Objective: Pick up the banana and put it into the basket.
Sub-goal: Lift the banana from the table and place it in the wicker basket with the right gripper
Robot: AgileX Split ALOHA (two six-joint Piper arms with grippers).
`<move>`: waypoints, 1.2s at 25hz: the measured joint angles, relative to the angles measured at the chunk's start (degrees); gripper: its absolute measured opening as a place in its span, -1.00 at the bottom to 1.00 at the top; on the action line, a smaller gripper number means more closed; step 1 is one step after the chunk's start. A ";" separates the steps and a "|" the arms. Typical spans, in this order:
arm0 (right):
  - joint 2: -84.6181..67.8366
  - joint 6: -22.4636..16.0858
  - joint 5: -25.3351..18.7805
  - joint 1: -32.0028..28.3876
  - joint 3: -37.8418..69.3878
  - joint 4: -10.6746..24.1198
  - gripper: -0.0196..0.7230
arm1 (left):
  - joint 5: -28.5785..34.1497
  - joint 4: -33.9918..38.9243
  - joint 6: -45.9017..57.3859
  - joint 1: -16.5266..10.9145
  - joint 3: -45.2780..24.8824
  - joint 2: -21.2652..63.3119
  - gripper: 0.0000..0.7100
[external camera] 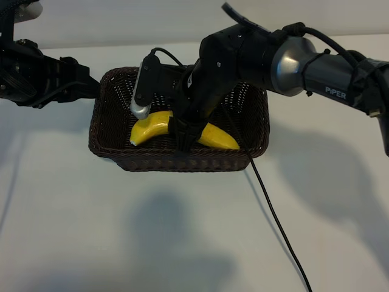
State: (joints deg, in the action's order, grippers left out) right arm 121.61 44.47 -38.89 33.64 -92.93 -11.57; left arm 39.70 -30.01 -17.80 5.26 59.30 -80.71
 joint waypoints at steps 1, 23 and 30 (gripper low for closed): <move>0.22 0.00 0.06 0.00 -0.05 0.00 0.16 | 0.00 0.00 0.00 0.00 0.00 0.00 0.65; -1.11 -8.46 0.07 0.05 -0.23 0.45 0.68 | 0.00 0.00 0.06 0.00 0.00 0.00 0.65; -1.86 -11.69 -0.84 0.05 -0.23 1.65 0.86 | 0.00 0.00 0.06 0.00 0.00 0.00 0.65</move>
State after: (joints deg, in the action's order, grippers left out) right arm 119.75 32.77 -39.73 33.69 -93.16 -9.92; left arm 39.70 -30.01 -17.74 5.26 59.30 -80.71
